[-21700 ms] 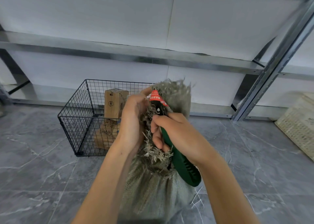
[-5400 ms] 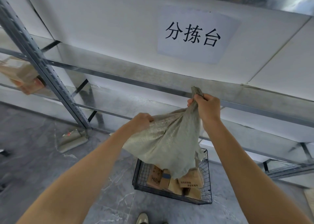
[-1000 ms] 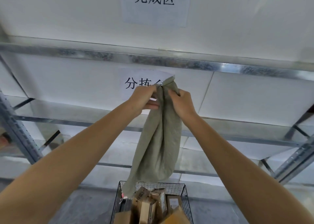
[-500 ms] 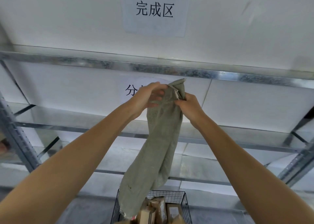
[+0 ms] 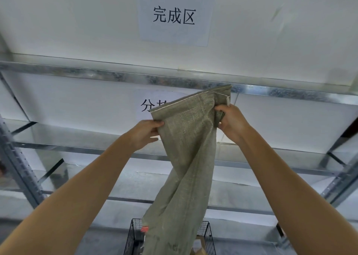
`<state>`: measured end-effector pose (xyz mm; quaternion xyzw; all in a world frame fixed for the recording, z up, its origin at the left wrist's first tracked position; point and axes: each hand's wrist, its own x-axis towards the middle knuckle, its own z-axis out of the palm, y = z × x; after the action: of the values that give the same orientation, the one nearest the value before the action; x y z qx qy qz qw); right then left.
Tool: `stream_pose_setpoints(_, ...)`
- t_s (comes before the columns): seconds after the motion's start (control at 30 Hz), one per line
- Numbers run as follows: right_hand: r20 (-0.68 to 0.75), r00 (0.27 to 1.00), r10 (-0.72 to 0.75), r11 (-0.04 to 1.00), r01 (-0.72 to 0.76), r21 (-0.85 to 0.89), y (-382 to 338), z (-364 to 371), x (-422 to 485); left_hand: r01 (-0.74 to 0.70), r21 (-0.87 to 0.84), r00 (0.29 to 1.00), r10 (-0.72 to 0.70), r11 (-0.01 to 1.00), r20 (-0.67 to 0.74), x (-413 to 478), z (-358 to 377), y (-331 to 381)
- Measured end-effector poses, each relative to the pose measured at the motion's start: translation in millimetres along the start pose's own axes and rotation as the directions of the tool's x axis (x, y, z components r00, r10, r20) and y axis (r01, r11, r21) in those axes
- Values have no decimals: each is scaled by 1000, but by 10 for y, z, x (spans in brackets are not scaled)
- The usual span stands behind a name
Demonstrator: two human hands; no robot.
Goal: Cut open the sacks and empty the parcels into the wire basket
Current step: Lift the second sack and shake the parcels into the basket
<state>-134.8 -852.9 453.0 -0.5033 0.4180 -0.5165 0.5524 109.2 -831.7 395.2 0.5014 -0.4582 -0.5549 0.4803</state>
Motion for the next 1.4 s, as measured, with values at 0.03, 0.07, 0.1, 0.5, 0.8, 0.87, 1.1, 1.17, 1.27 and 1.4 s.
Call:
stream_pose_setpoints(0.03, 29, 1000, 5, 998, -3, -59, -3, -41, -2, -39, -56, 999, 37, 998, -23, 5, -3, 20)
stream_pose_setpoints(0.07, 63, 998, 20, 987, -10, -159, -2, -84, -12, -68, -108, 997, 63, 992, -43, 14, -10, 47)
stream_pose_setpoints(0.1, 98, 994, 55, 960, -26, -278, 7, -131, -27, -86, -147, 995, 77, 985, -64, 17, -12, 78)
stream_pose_setpoints(0.5, 4, 1000, 28, 929, -24, -368, 275, -259, 39, -156, 221, 930, 218, 963, -296, 43, -136, 333)
stream_pose_setpoints(0.8, -97, 995, -29, 984, 11, -180, 389, -183, 210, -120, 350, 816, 293, 929, -498, 187, -150, 351)
stream_pose_setpoints(0.87, -133, 985, -109, 962, 71, -264, 369, -171, 216, -115, 315, 839, 262, 942, -477, 191, -131, 375)
stream_pose_setpoints(1.1, -125, 965, -232, 877, 152, -457, 302, -199, 198, -33, 107, 976, 55, 994, -212, 142, -118, 441)
stream_pose_setpoints(1.17, -109, 966, -234, 873, 159, -460, 299, -224, 194, 4, 134, 991, 14, 991, -133, 127, -134, 446)
stream_pose_setpoints(1.27, -97, 977, -189, 876, 123, -466, 296, -245, 184, 25, 238, 996, -44, 971, 73, 93, -188, 471)
stream_pose_setpoints(1.4, 18, 998, 61, 869, -45, -493, 209, -250, 182, -45, 671, 990, -58, 740, 131, 74, -176, 443)
